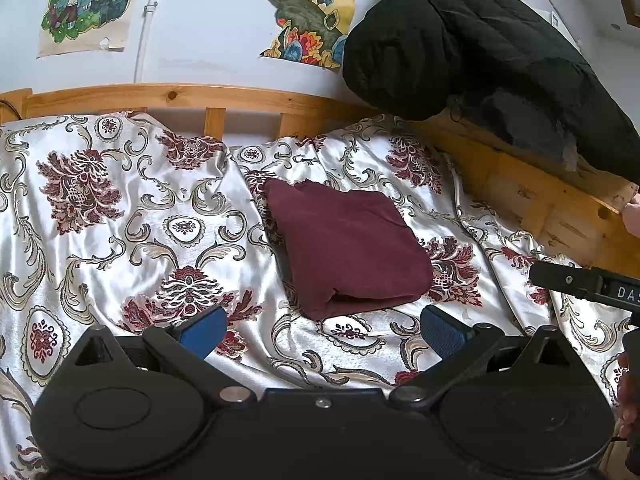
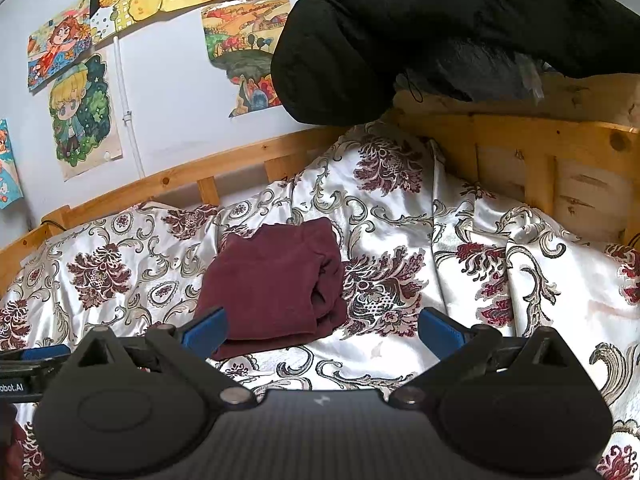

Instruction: Fold small clothes

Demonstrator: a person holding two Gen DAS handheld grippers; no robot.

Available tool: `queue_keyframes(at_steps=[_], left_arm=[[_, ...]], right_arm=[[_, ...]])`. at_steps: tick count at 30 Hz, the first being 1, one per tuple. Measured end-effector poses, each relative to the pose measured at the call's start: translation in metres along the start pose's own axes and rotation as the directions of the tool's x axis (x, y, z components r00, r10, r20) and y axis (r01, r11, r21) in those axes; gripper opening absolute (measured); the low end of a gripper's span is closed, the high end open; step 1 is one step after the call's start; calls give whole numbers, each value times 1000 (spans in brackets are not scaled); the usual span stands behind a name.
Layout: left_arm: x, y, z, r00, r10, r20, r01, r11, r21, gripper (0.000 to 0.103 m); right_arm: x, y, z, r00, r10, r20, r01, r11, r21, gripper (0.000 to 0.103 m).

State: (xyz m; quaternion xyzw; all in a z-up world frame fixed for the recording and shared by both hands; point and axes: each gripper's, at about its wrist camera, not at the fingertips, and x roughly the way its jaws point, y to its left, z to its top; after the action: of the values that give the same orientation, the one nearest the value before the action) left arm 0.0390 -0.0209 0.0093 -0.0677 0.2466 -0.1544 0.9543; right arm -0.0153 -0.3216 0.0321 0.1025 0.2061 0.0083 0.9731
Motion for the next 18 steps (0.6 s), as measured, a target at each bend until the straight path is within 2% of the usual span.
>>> queue_keyframes(at_steps=[18], left_arm=[[-1, -2, 0, 1000, -3, -3, 3, 1000, 0, 102]], right_arm=[[1, -1, -2, 1000, -3, -7, 3, 1000, 14, 103]])
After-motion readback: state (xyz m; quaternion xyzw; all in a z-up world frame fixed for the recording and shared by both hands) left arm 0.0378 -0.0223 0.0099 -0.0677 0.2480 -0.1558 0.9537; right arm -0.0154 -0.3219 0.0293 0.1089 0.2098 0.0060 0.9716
